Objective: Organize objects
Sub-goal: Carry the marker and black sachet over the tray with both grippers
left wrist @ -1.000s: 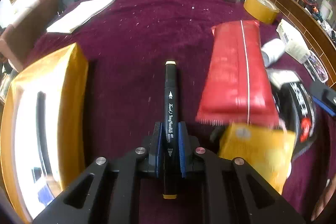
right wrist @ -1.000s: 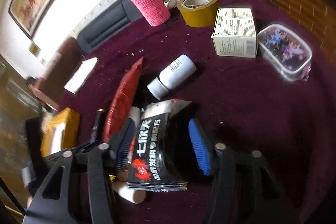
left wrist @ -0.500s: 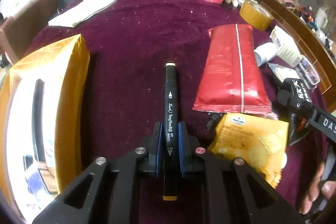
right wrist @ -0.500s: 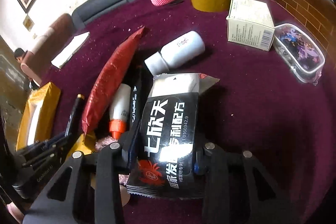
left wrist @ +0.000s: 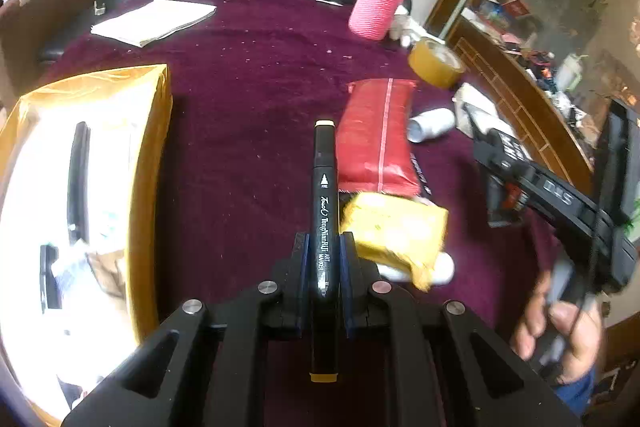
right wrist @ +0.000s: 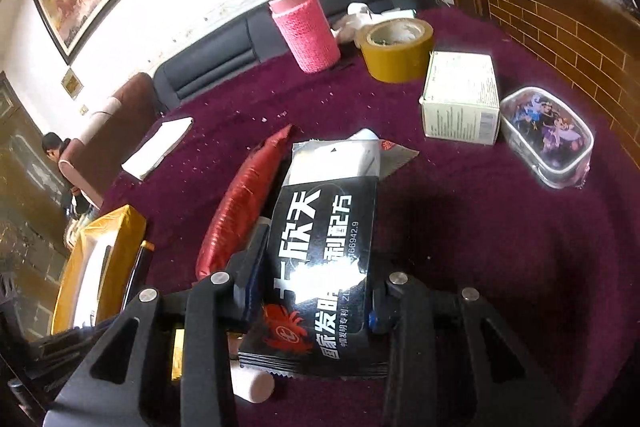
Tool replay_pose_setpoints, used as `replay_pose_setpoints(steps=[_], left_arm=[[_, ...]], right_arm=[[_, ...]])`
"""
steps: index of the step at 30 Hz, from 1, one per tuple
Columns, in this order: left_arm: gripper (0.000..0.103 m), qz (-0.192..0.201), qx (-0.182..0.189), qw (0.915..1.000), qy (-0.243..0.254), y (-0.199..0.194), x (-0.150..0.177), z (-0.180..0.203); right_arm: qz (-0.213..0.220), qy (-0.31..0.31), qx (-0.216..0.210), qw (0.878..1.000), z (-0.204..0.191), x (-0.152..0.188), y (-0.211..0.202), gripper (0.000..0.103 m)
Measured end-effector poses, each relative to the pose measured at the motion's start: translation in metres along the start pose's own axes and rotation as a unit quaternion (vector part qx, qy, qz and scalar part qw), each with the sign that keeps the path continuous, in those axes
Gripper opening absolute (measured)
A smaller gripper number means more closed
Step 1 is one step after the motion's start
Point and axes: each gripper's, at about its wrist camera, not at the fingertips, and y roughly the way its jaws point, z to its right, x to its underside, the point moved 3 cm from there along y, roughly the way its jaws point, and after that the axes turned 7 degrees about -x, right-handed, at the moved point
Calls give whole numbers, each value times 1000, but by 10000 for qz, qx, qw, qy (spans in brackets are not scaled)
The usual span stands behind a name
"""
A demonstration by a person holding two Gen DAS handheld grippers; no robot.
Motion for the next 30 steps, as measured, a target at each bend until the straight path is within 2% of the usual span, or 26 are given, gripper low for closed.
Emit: replay_pose_setpoints(steps=[15,30], left_arm=[[11,327,398,9985,-209,-60,22,-31],[12,613,395,9961,-498,-94,34,-73]], right_arm=[[333,-354,-24,9988,-19,2,-2,35],[442,-769,-56,9960,-40,9,-3,35]])
